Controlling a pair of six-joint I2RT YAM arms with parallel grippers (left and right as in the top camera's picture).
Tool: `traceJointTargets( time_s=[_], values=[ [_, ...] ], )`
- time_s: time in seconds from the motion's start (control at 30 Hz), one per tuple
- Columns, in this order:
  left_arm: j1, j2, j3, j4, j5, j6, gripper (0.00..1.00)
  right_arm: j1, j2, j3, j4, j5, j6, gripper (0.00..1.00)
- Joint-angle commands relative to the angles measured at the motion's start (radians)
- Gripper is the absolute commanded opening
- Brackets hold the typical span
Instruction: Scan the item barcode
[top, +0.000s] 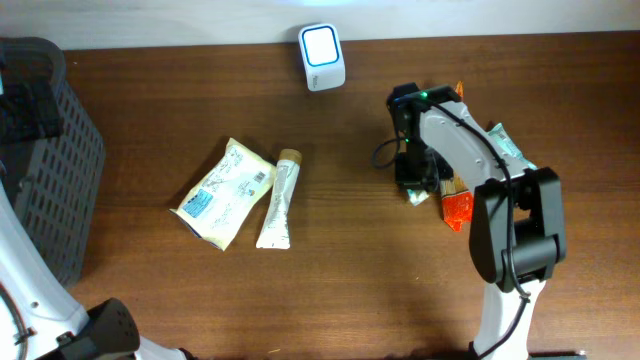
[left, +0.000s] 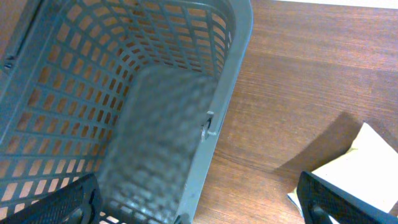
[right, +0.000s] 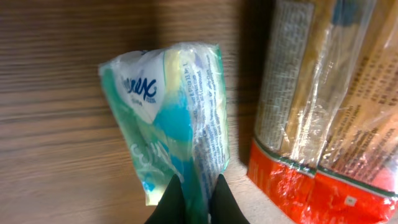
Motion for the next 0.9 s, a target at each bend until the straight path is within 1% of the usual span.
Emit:
traceJointTargets(
  time_s=[0.0, 0.03, 0.07, 0.1, 0.13, 0.2, 0.27, 0.33, 0.37, 0.4, 0.5, 0.53, 0.57, 0.6, 0.63, 0.7, 0.73, 0.87],
  values=[
    [0.006, -0.003, 0.002, 0.002, 0.005, -0.014, 0.99, -0.032, -0.005, -0.018, -0.004, 0.003, 0.011, 0.04],
    [0.006, -0.003, 0.002, 0.002, 0.004, -0.014, 0.99, -0.036, -0.005, -0.018, -0.011, 0.003, 0.011, 0.05],
    [0.006, -0.003, 0.002, 0.002, 0.005, -0.014, 0.99, -0.043, -0.005, -0.018, -0.045, 0.003, 0.011, 0.21],
    [0.006, -0.003, 0.002, 0.002, 0.004, -0.014, 0.99, -0.046, -0.005, -0.016, -0.066, 0.003, 0.009, 0.4],
    [0.006, -0.003, 0.002, 0.002, 0.005, -0.014, 0.99, -0.048, -0.006, -0.011, -0.074, 0.002, 0.007, 0.48],
    [0.006, -0.003, 0.002, 0.002, 0.004, -0.014, 0.99, -0.048, -0.006, 0.025, -0.112, -0.014, 0.002, 0.54],
    [0.006, -0.003, 0.002, 0.002, 0.004, -0.014, 0.99, -0.047, -0.007, 0.075, -0.134, -0.095, -0.047, 0.54],
    [0.006, -0.003, 0.002, 0.002, 0.005, -0.014, 0.99, -0.035, -0.008, 0.146, -0.135, -0.257, -0.138, 0.57],
    [0.006, -0.003, 0.002, 0.002, 0.004, -0.014, 0.99, -0.027, -0.009, 0.17, -0.134, -0.311, -0.155, 0.59],
    [0.006, -0.003, 0.002, 0.002, 0.004, -0.014, 0.99, -0.016, -0.01, 0.19, -0.128, -0.354, -0.155, 0.59],
    [0.006, -0.003, 0.002, 0.002, 0.005, -0.014, 0.99, 0.043, -0.008, 0.184, -0.033, -0.456, -0.151, 0.68],
    [0.006, -0.003, 0.002, 0.002, 0.004, -0.014, 0.99, 0.064, -0.008, 0.176, 0.003, -0.468, -0.13, 0.69],
    [0.006, -0.003, 0.002, 0.002, 0.004, -0.014, 0.99, 0.084, -0.008, 0.167, 0.04, -0.473, -0.093, 0.77],
    [0.006, -0.003, 0.002, 0.002, 0.005, -0.014, 0.99, 0.124, -0.007, 0.143, 0.111, -0.473, -0.026, 0.97],
    [0.006, -0.003, 0.002, 0.002, 0.005, -0.014, 0.99, 0.15, -0.005, 0.133, 0.149, -0.473, 0.015, 0.99],
    [0.006, -0.003, 0.002, 0.002, 0.004, -0.014, 0.99, 0.227, -0.003, 0.102, 0.261, -0.473, 0.121, 0.99],
    [0.006, -0.003, 0.002, 0.002, 0.004, -0.014, 0.99, 0.254, -0.003, 0.097, 0.286, -0.473, 0.155, 0.99],
    [0.006, -0.003, 0.002, 0.002, 0.005, -0.014, 0.99, 0.354, -0.003, 0.069, 0.402, -0.471, 0.22, 0.99]
  ],
)
